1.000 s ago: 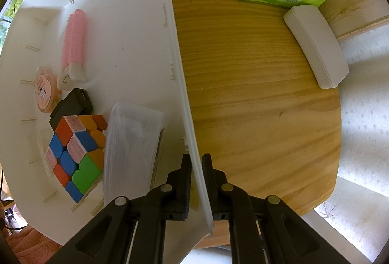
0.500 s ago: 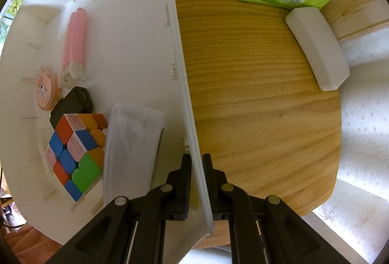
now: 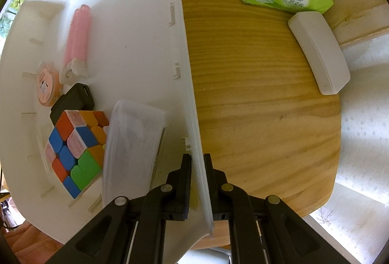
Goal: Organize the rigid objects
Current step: 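Close the left tool on the orange reel and lift it, then carry the orange reel over the bin and open the left tool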
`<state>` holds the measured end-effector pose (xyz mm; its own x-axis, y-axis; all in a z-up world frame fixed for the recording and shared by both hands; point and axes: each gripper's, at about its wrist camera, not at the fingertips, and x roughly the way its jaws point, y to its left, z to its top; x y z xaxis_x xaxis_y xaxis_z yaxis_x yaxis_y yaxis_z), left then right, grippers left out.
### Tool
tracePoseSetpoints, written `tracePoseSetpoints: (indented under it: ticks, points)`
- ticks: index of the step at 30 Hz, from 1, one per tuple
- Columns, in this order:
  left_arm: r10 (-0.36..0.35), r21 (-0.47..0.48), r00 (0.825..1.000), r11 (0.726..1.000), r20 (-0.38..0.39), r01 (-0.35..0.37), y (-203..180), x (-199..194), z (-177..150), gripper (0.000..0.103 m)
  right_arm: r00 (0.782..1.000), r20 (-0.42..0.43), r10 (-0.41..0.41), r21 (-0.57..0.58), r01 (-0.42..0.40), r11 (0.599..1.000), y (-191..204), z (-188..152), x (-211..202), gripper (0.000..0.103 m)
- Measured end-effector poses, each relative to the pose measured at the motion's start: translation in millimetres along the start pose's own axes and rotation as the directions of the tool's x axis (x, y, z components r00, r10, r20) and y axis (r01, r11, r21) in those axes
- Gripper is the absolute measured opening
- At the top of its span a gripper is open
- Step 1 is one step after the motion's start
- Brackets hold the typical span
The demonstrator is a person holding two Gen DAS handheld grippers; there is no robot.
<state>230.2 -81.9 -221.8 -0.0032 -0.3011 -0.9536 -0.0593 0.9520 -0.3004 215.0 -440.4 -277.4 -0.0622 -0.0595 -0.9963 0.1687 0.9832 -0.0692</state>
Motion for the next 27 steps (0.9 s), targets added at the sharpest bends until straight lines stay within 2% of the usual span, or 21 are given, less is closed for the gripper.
tracePoseSetpoints:
  ticks: [14,27]
  points:
    - [0.013,-0.078,1.0,0.997,-0.004,-0.013,40.0,-5.6,-40.2,0.08,1.0,0.026,-0.003,-0.044,0.004,0.999,6.6,-5.2,-6.7,0.009]
    - [0.072,-0.076,0.997,0.995,0.026,-0.069,57.9,-24.6,-94.2,0.08,0.999,0.051,-0.002,-0.094,0.007,0.996,14.8,-10.8,-16.7,0.009]
